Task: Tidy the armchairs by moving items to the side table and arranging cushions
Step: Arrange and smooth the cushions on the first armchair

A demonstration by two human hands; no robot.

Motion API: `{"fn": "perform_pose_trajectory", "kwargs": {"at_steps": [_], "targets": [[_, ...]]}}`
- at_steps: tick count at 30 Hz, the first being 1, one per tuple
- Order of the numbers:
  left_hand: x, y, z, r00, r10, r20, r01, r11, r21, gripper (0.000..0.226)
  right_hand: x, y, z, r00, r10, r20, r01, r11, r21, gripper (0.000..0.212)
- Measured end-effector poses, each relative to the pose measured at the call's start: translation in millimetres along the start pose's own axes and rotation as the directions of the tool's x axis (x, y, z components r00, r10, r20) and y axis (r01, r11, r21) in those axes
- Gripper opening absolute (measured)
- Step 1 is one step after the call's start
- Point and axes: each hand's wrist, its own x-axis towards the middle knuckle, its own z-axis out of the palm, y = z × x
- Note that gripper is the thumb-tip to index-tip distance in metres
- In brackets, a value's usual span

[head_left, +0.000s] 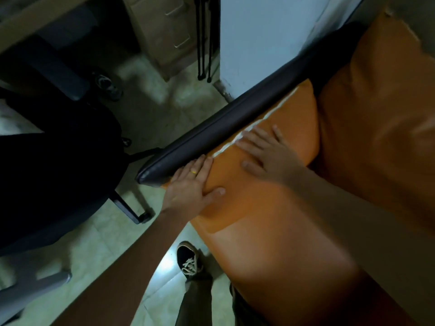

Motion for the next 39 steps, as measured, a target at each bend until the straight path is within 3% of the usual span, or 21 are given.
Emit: {"fn": "perform_pose_trajectory", "kwargs": {"at_steps": [5, 8, 10, 15, 19, 22, 27, 35, 39], "targets": [[-41.0, -14.7, 5.0, 0.973, -0.187, -0.134, 0.183, 0.982, -0.042, 0.07, 4.9, 56.4, -21.1, 0.982, 0.186, -0.04, -0.187, 0.981, -0.041, 0.066], [-63.3, -26.6, -4.6, 0.922, -0.386, -0.027, 0.378, 0.915, -0.142, 0.069, 14.3, 77.2, -41.1, 0.967, 0.254, 0.036, -0.251, 0.966, -0.065, 0.076], [-79.1, -32.6, -5.5, 0.903, -0.428, 0.027, 0.419, 0.866, -0.274, 0.074, 19.2, 80.3, -49.0, 0.95, 0.3, 0.087, -0.297, 0.954, -0.049, 0.08], [-86.6, 1.7, 3.6, 0.911, -0.409, 0.045, 0.347, 0.705, -0.618, 0.093, 7.5, 62.4, -43.8, 0.883, 0.442, 0.16, -0.466, 0.866, 0.182, 0.07], [-57.0, 40.6, 20.3, 0.837, -0.548, 0.019, 0.278, 0.395, -0.876, 0.12, -2.3, 62.2, -31.5, 0.904, 0.414, 0.109, -0.428, 0.875, 0.225, 0.073], [-44.0, 62.7, 25.1, 0.748, -0.662, -0.036, 0.229, 0.308, -0.924, 0.127, -0.9, 66.5, -25.6, 0.91, 0.407, 0.078, -0.413, 0.882, 0.225, 0.074], [-34.0, 65.6, 27.8, 0.692, -0.719, -0.067, 0.209, 0.288, -0.934, 0.128, -0.6, 69.5, -20.3, 0.916, 0.399, 0.033, -0.395, 0.887, 0.237, 0.075], [-35.4, 60.8, 27.0, 0.741, -0.668, -0.061, 0.272, 0.382, -0.883, 0.129, -4.0, 74.7, -12.7, 0.915, 0.395, -0.081, -0.357, 0.887, 0.294, 0.078], [-24.0, 66.3, 23.1, 0.81, -0.586, 0.015, 0.348, 0.46, -0.817, 0.145, -1.8, 91.5, -5.4, 0.925, 0.355, -0.133, -0.302, 0.902, 0.309, 0.076]]}}
